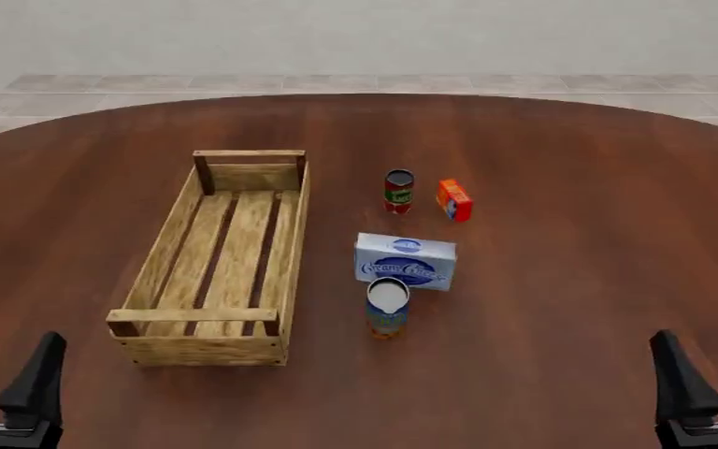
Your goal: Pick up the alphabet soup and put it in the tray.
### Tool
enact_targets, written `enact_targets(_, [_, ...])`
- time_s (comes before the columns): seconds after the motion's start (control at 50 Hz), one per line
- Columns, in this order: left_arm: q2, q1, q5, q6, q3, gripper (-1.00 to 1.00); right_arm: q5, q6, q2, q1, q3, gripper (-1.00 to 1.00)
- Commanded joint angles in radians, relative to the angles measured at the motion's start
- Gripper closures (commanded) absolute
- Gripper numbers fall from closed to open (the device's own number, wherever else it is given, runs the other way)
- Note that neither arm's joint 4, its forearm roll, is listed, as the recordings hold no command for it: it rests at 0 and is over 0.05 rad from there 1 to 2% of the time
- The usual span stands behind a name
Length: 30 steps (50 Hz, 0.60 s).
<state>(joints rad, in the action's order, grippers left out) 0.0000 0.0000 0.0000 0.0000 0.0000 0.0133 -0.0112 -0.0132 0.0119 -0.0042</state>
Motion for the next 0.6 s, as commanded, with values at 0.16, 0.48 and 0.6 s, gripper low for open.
enact_targets(0.16, [0.0,0.0,0.0,0.0,0.0,-1.0,-0.037,0.028,0.012,0.018,-0.07,-1.0])
enact_targets(0.48, [0.0,0.0,0.0,0.0,0.0,-1.0,-0.089,0.035,-0.201,0.193,-0.24,-1.0])
enact_targets(0.6, [0.0,0.0,0.0,0.0,0.0,-1.0,-0.092,0.026,-0.331,0.252,-0.328,-1.0])
